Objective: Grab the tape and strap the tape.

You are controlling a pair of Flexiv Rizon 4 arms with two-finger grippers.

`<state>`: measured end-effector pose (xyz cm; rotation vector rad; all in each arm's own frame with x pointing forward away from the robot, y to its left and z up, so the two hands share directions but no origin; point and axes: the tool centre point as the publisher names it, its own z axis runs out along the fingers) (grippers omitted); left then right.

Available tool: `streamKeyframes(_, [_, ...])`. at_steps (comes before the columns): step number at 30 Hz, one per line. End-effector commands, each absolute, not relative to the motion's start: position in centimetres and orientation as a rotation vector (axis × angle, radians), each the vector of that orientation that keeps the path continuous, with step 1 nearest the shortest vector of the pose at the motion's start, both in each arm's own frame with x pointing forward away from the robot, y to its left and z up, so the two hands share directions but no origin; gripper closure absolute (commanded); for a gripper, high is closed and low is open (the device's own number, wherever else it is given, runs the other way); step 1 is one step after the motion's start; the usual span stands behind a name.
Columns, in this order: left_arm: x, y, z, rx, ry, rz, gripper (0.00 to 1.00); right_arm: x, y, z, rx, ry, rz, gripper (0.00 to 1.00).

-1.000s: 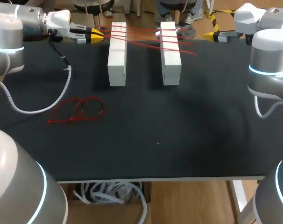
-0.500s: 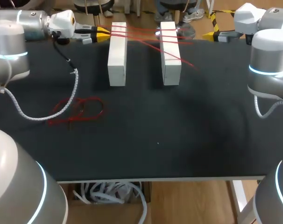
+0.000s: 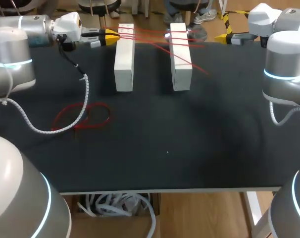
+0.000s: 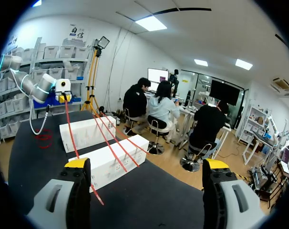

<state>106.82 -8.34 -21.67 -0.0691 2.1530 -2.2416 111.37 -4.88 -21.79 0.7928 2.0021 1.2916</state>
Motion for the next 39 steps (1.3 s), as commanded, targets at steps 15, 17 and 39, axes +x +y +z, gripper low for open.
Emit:
streamKeyframes(15, [107.1,-9.4,-18.6,0.222,2.072,-2.335,1.0,111.4,-4.9,-21.8,0.792,2.005,1.293,0.0])
streamKeyframes(17, [107.1,-9.7,-17.8,0.248,2.057,-2.36,1.0,111.4,-4.9,-21.8,0.792,2.005,1.293,0.0])
streamKeyframes(39, [105.3,-12.7,-13.1,0.051,1.923,-2.474,1.0,111.4,-4.9,-21.8,0.792,2.005,1.293,0.0])
